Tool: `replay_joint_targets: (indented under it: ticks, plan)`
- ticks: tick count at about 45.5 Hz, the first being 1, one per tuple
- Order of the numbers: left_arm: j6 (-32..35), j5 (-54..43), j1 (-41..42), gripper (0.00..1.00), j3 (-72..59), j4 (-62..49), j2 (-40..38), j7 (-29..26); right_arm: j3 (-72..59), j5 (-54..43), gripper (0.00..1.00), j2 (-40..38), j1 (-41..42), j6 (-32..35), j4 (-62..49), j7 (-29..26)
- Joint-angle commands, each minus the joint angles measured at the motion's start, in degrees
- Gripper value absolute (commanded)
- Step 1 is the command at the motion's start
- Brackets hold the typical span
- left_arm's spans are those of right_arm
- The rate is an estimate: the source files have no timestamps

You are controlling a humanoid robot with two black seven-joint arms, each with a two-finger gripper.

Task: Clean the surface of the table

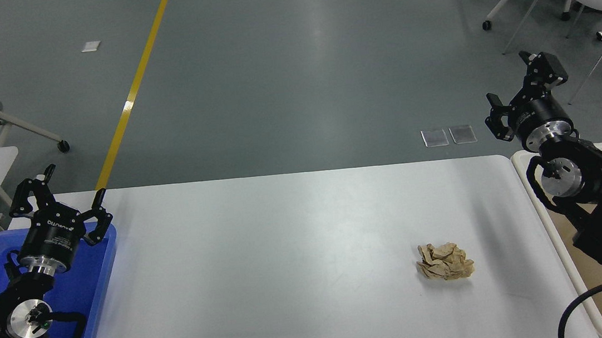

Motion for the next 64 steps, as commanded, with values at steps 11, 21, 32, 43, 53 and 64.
replay_joint_targets:
  ticks: [11, 21, 32, 43, 53, 64]
  plan:
    - [0.0, 0.0, 0.0, 1.0, 0.0, 0.0, 0.0, 0.0, 0.9, 0.0, 0.98, 0.0, -2.3, 0.5, 0.0, 0.6]
    - [0.0, 0.0, 0.0, 1.0, 0.0, 0.0, 0.0, 0.0, 0.4, 0.1, 0.98, -1.4, -2.3, 1.1, -0.3, 0.7]
    - [0.0, 0.0, 0.0, 1.0, 0.0, 0.0, 0.0, 0.0, -2.9, 0.2, 0.98, -5.5, -1.6, 4.4, 0.2, 0.6]
    - [0.0, 0.0, 0.0, 1.0, 0.0, 0.0, 0.0, 0.0, -11.7, 0.6, 0.98, -13.2, 2.5, 10.4, -0.2, 0.6]
    - [0.0, 0.0, 0.0, 1.0, 0.0, 0.0, 0.0, 0.0, -34.4, 0.8, 0.98, -21.9, 11.6, 10.4, -0.8, 0.6]
    - [0.0, 0.0, 0.0, 1.0, 0.0, 0.1, 0.0, 0.0, -55.3, -1.7, 0.98, -23.4, 19.2, 12.6, -0.8, 0.5]
